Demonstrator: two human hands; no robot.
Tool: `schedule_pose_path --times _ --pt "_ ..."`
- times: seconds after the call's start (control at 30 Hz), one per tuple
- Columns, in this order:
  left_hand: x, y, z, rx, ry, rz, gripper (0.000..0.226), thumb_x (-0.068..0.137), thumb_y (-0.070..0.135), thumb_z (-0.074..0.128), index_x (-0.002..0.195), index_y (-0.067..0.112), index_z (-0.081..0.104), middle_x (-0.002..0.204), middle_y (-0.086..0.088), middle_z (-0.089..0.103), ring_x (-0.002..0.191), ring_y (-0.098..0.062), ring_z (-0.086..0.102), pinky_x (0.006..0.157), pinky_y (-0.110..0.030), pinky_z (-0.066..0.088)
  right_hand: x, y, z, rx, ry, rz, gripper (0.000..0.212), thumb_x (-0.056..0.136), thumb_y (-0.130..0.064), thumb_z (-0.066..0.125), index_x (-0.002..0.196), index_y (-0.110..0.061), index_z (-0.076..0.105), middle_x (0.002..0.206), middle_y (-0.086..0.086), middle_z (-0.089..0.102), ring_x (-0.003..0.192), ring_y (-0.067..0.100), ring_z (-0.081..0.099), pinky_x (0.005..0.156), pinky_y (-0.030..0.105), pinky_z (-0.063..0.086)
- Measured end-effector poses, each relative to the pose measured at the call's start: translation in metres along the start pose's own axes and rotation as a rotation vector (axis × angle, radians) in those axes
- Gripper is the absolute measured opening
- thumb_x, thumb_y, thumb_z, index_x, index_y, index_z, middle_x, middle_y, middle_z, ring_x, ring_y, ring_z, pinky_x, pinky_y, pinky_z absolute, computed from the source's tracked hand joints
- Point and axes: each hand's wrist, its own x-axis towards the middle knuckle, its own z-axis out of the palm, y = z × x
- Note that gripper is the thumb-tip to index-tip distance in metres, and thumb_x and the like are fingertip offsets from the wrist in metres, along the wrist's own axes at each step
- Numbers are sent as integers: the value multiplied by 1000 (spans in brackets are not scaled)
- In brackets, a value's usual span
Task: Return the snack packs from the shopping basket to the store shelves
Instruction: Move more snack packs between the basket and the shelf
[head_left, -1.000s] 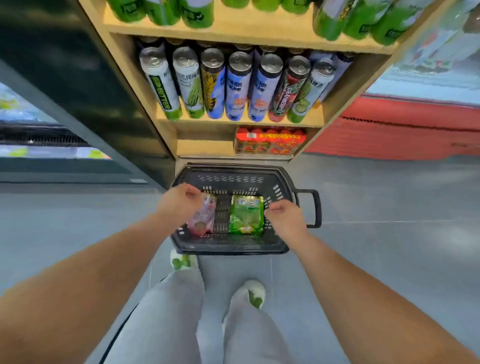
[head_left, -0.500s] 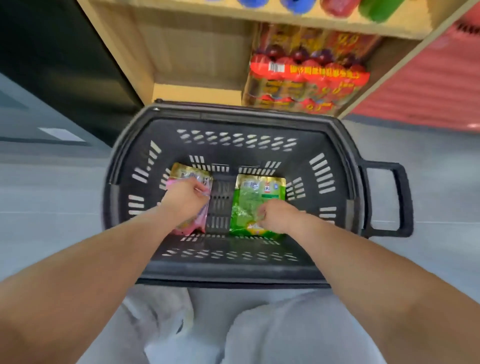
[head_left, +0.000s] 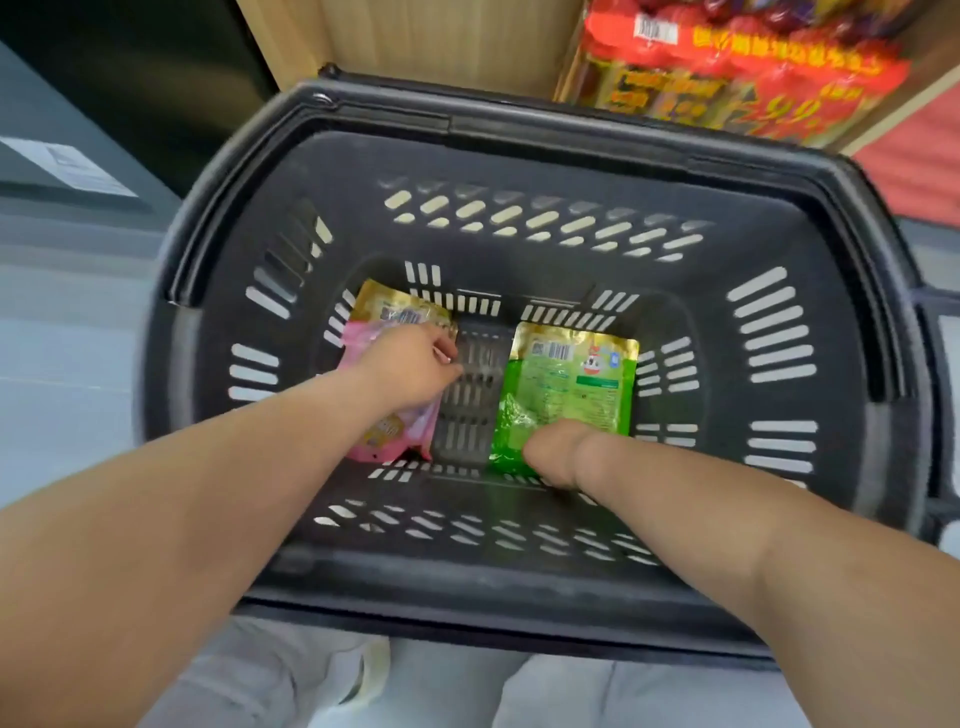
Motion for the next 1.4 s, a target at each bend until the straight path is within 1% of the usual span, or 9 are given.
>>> schedule_pose_path --times 0.17,0.43,0.6,0.77,0.87,0.97,1.17,1.27,1.4 --pt "1 -9 -2 -46 29 -31 27 87 26 63 113 18 61 96 3 63 71 -7 54 56 -17 38 6 0 3 -18 33 15 23 90 -3 51 111 -3 61 112 12 64 99 30 62 83 39 54" --pt "3 -1 -7 -30 -292 128 107 61 16 86 146 39 24 152 2 32 136 -21 35 99 -23 26 -53 20 -50 369 513 36 44 85 -7 49 123 -30 50 113 9 63 98 30 60 67 26 32" --pt "4 14 -3 -317 -147 94 45 71 18 81 113 28 66 122 11 63 106 -2 58 98 -21 37 -108 33 -73 399 834 45 40 75 -14 31 104 -29 52 92 6 62 73 26 50 63 31 34" --pt "-5 35 -11 -686 -97 6 10 86 25 66 93 32 63 76 19 70 72 4 68 56 -9 50 -123 55 -76 670 1013 159 18 92 -17 53 107 -27 56 98 2 65 90 25 59 74 34 48" --pt "-12 43 -23 -756 -50 -32 17 92 22 59 108 25 61 101 0 70 90 -15 67 78 -29 55 -122 56 -68 1118 1216 220 81 70 -33 80 139 -25 37 135 3 51 125 18 45 102 32 37" --pt "-19 42 -38 -912 -99 -70 29 94 18 54 123 17 55 115 -9 67 102 -25 65 89 -40 52 -112 51 -57 1761 1057 277 130 52 -19 92 149 -21 5 153 6 26 138 19 30 115 43 26" --pt "-21 33 -53 -998 -247 -60 30 96 20 51 125 21 55 116 -6 68 105 -23 65 90 -42 51 -92 30 -54 2027 491 -134 64 51 -8 78 114 -8 64 114 12 68 113 30 59 103 46 41" --pt "-15 18 -40 -816 -7 -88 34 91 18 61 123 10 54 116 -10 66 105 -24 63 90 -37 50 -87 26 -48 1951 552 -40 51 62 2 78 111 -4 66 113 15 69 99 25 66 90 36 50" --pt "-11 -18 -26 408 -215 20 50 81 25 71 127 18 53 120 -8 63 106 -25 60 86 -27 45 -83 33 -33 1684 694 235 37 69 -1 80 104 -5 68 105 13 70 86 17 64 82 28 49"
